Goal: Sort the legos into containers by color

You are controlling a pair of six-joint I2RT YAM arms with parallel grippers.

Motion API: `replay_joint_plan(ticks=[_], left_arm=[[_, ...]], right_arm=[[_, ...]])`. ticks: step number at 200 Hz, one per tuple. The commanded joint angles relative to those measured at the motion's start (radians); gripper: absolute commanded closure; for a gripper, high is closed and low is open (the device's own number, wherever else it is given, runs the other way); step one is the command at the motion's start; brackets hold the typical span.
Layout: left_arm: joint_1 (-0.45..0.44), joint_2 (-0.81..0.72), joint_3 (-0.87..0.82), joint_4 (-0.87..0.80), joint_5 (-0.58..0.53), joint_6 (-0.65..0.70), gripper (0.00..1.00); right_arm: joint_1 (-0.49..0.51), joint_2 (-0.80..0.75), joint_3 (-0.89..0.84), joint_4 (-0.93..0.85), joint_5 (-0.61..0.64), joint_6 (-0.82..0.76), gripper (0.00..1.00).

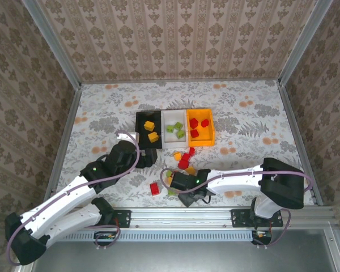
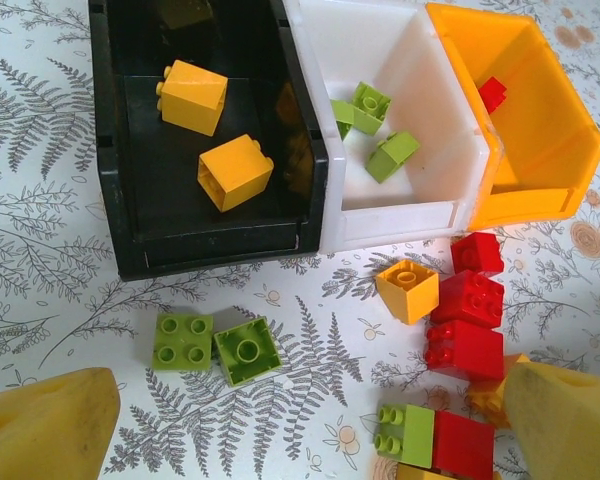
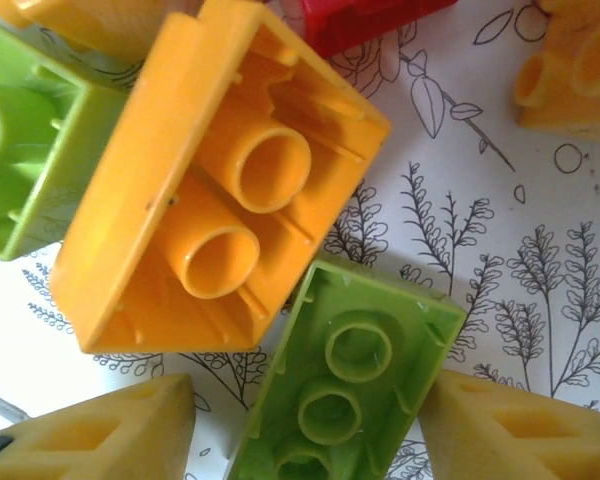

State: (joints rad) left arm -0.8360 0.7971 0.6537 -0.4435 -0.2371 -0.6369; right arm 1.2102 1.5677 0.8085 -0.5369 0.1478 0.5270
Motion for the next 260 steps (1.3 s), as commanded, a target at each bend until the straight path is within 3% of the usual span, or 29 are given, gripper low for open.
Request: replay_joint_plan(ticks=[1, 64, 98, 135, 162, 195, 260], left_arm=[[0.008, -0.004, -0.004, -0.029, -0.014, -0.021, 0.00], [0.012, 0.006, -0.005, -0.029, -0.010, -0.021, 0.00], [0.016, 0.010, -0.007, -0.029, -0.010, -0.018, 0.00], [0.025, 0.010, -0.020, -0.029, -0.006, -0.033, 0.00], [0.027, 0.006, -0.029, -0.026, 0.008, -0.039, 0.00], [0.029, -0.006, -0.046, -0.037, 0.019, -0.044, 0.00], [0.037, -0.053, -0.082, -0.056, 0.040, -0.065, 0.00]], right_arm=[[-0.046, 0.030, -0.038, -0.060, 0.086, 0.029, 0.51], [-0.168, -0.094, -0.122, -0.065, 0.112, 0.092, 0.72], [-0.234, -0.287, -0.148, -0.068, 0.126, 0.081, 0.75], [-0.339, -0.388, -0.018, -0.059, 0.096, 0.009, 0.75], [-0.381, -0.278, 0.158, 0.025, 0.056, -0.050, 0.75], [-0.435, -0.040, 0.403, 0.096, 0.021, -0.076, 0.74], [-0.513, 0.344, 0.758, 0.041, 0.053, -0.040, 0.71]])
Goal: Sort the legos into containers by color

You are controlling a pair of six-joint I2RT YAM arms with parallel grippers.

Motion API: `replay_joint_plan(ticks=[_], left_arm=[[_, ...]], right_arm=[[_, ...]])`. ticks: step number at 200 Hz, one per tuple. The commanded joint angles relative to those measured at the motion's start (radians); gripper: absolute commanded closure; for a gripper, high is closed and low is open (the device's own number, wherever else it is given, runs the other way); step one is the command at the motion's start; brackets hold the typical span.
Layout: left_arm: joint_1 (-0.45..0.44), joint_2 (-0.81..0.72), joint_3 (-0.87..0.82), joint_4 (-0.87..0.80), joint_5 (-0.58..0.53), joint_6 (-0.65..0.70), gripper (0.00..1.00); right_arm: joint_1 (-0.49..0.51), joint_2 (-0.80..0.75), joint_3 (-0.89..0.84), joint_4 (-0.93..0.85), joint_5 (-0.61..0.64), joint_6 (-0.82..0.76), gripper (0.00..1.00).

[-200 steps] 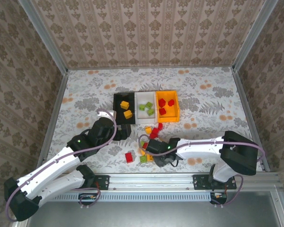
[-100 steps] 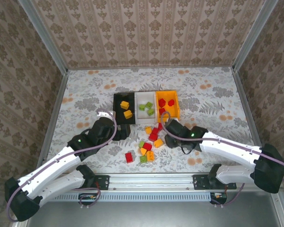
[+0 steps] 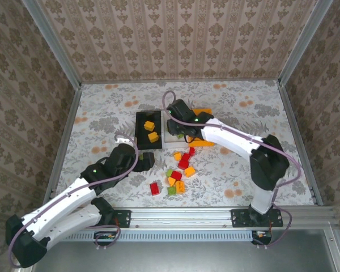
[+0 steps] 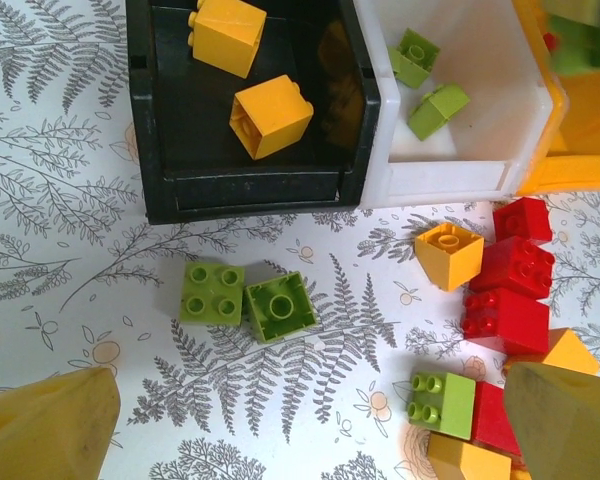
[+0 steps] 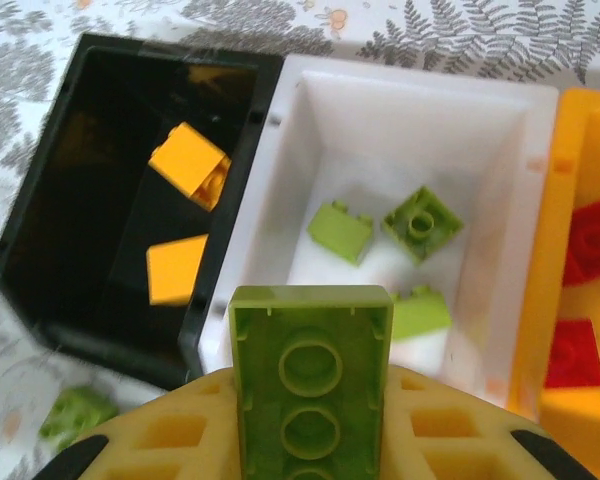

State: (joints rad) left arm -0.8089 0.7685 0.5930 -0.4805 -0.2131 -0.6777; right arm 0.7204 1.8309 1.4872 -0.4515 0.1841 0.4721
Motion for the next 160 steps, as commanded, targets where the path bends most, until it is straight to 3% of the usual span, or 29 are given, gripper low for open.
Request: replay_joint_plan(ticks=[1, 18, 48, 71, 128, 160], left_arm=[[0.010, -0.024, -0.022, -0.019, 0.016, -0.025, 0.00], [0.011, -0.024, -0.027, -0.016, 0.025, -0.029, 0.00], [0.013, -0.021, -0.030, -0.021, 0.033, -0.027, 0.00], [0.013, -0.019, -0.026, -0.027, 0.039, -0.018, 0.00], [0.002, 0.122, 0.000, -0.003, 0.122, 0.028, 0.03], [-0.081, 0.292, 0.047, 0.039, 0.155, 0.059, 0.05]], right_arm=[[-0.024, 0.085, 0.084, -0.047, 0.017, 0.016, 0.71], [-0.030, 0.134, 0.127, -0.062, 0.018, 0.020, 0.67], [-0.033, 0.152, 0.157, -0.060, 0.011, 0.012, 0.38], [-0.033, 0.094, 0.123, -0.036, 0.006, 0.011, 0.28], [-0.032, -0.124, -0.137, 0.057, -0.043, 0.061, 0.25], [-0.032, -0.223, -0.278, 0.076, -0.043, 0.085, 0.25]])
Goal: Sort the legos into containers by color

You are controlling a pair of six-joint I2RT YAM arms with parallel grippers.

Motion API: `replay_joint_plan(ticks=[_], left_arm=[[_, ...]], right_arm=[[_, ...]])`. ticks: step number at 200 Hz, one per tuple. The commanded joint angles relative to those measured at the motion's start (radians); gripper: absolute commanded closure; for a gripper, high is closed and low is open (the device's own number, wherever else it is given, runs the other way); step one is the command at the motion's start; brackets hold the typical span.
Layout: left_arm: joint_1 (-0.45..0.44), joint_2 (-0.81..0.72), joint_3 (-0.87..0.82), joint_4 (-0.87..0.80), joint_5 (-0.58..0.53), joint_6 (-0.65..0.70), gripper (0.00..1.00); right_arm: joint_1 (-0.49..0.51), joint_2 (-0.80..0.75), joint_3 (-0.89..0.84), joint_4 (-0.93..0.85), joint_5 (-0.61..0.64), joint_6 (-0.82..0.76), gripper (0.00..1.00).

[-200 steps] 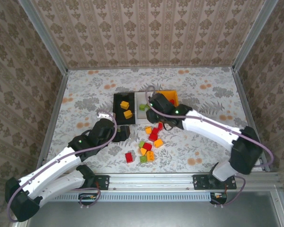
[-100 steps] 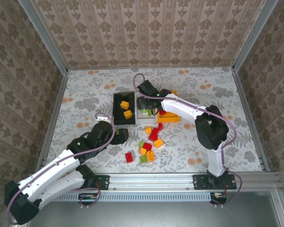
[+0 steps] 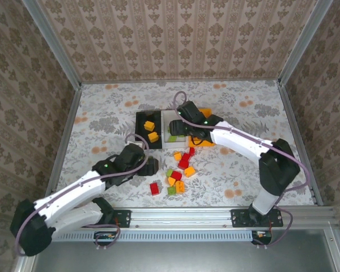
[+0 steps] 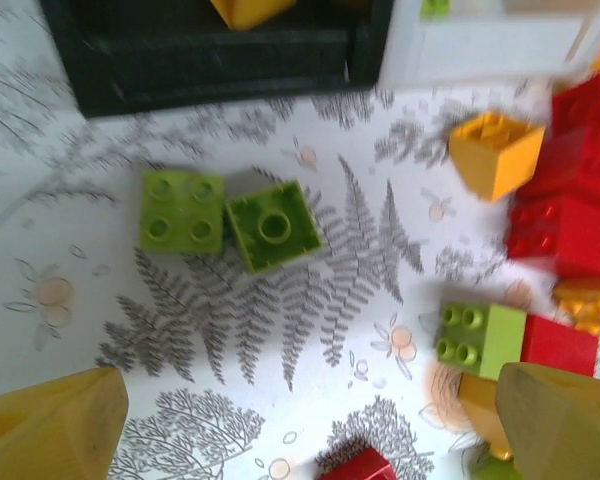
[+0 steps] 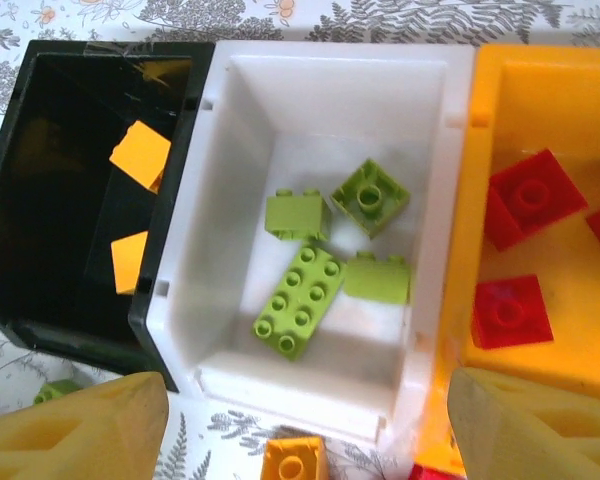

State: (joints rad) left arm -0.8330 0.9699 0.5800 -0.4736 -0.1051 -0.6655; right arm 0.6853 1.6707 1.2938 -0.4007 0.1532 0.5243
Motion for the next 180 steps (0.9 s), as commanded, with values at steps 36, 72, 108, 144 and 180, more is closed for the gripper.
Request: replay_joint_plan(ticks=[36, 72, 108, 144, 180], left_arm=[[-0.148, 0.272, 0.106, 0.055, 0.050, 0.067, 0.11], [-0.162, 0.351, 0.129, 0.166, 0.082, 0.086, 0.14], [-0.141, 0.437, 0.169, 0.156, 0.086, 0.099, 0.28], [-0.113, 0.452, 0.156, 0.155, 0.094, 0.083, 0.38], [-0.099, 0.452, 0.131, 0.121, 0.078, 0.068, 0.48]], right_arm=[[0.002, -0.153, -0.200, 0.043, 0.005, 0.044, 0.25], [0.000, -0.203, -0.257, 0.049, 0.015, 0.046, 0.24], [-0.013, -0.235, -0.281, 0.046, 0.027, 0.040, 0.24], [-0.029, -0.264, -0.297, 0.048, 0.030, 0.039, 0.24], [-0.041, -0.272, -0.294, 0.054, 0.025, 0.039, 0.24]])
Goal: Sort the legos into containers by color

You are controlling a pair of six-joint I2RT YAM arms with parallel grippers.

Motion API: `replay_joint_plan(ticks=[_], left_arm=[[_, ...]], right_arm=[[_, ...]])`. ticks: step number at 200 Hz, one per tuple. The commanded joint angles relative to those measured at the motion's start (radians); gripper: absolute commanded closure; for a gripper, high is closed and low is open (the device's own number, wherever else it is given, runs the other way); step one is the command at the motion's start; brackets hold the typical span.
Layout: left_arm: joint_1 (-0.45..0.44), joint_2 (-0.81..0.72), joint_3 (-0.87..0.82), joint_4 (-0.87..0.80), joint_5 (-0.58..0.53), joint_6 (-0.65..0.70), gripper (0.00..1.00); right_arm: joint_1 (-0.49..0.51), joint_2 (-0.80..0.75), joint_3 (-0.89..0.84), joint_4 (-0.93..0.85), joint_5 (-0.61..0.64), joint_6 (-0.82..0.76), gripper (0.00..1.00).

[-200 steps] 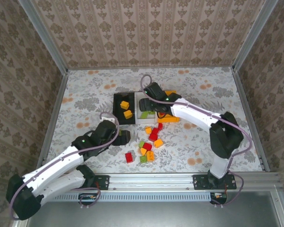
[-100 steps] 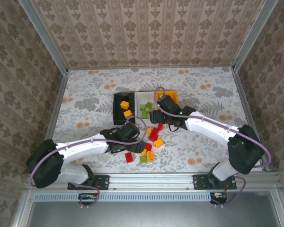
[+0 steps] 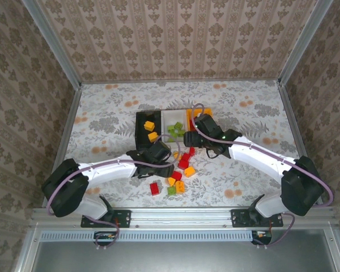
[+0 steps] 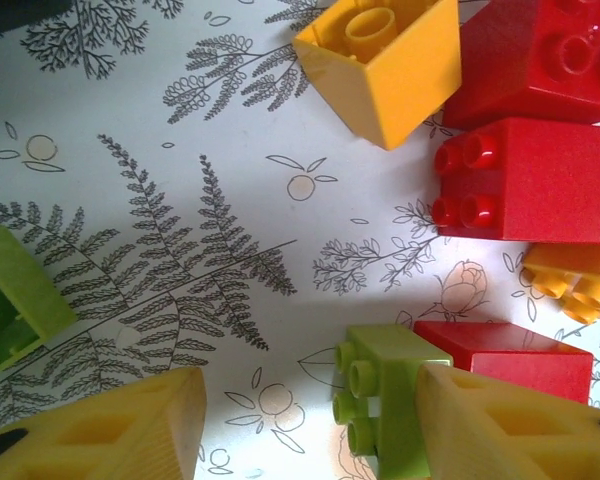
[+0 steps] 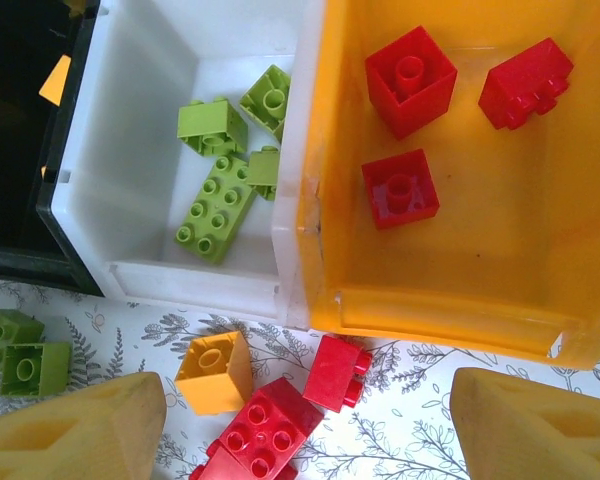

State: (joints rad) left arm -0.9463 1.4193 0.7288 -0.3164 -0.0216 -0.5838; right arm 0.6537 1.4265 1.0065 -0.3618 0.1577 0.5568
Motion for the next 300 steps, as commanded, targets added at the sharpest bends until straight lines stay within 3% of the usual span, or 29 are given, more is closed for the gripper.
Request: replay_joint_plan(ticks=[1, 56, 78, 114, 189, 228, 251, 300], left_arm=[[0.015, 0.002, -0.018, -0.037, -0.006, -0.015, 0.48], [0.038, -0.096, -0.036, -0.080, -0.003, -0.011, 0.50], [0.021, -0.111, -0.007, -0.067, 0.014, -0.005, 0.45], [0.003, -0.020, 0.022, -0.022, 0.055, 0.005, 0.33], [0.022, 0.069, 0.018, -0.031, -0.003, 0.004, 0.30], [0.012, 0.112, 0.011, -0.036, 0.007, -0.008, 0.40], [0.000, 0.121, 0.012, -0.063, -0.022, -0.005, 0.51], [-0.012, 0.066, 0.057, -0.080, -0.024, 0.009, 0.67]], right_arm=[[-0.009, -0.028, -0.007, 0.015, 0.020, 0.007, 0.24], [-0.014, -0.028, -0.002, 0.012, 0.013, 0.011, 0.24], [-0.016, -0.028, 0.000, 0.006, 0.016, 0.009, 0.24], [-0.023, -0.059, 0.000, -0.004, 0.017, 0.006, 0.24], [-0.038, -0.096, -0.019, -0.015, 0.016, 0.005, 0.23], [-0.050, -0.103, -0.019, -0.015, 0.016, 0.002, 0.23], [-0.055, -0.103, -0.023, -0.009, 0.011, 0.006, 0.23], [-0.067, -0.118, -0.030, -0.008, 0.017, 0.014, 0.23]])
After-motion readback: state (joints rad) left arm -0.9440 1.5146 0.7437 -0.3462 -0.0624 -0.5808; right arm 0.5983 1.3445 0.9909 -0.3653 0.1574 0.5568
